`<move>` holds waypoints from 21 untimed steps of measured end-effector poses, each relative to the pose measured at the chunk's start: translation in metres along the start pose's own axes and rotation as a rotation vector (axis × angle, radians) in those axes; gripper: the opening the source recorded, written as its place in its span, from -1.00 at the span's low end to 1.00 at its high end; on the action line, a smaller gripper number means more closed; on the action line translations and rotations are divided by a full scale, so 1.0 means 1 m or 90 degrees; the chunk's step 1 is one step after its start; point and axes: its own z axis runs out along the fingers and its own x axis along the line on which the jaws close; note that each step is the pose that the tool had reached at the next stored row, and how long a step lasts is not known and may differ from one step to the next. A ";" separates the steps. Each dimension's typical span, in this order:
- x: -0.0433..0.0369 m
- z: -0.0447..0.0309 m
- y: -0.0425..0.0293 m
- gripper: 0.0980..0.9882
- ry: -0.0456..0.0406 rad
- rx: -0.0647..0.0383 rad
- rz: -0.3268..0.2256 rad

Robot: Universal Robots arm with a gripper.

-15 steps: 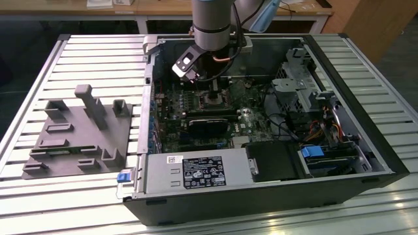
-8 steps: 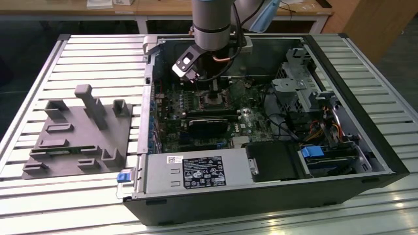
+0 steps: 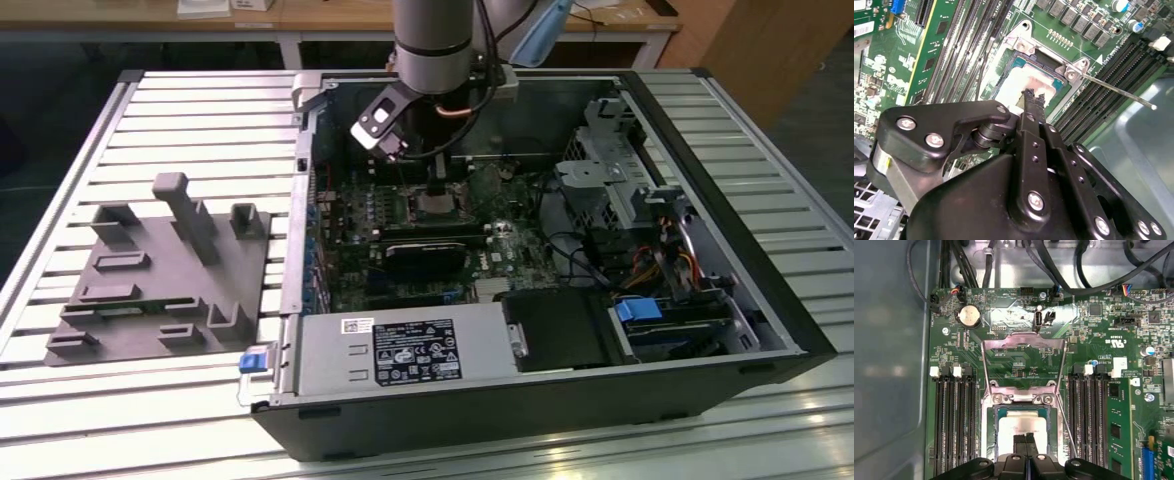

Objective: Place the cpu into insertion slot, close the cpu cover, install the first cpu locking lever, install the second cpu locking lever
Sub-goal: 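Place the cpu into insertion slot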

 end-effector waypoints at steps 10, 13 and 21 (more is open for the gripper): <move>0.0002 -0.0147 0.0013 -0.99 0.0000 0.000 0.000; 0.0003 -0.0174 0.0015 -0.99 0.0000 0.000 0.000; 0.0005 -0.0309 0.0027 -0.99 0.0000 0.000 0.000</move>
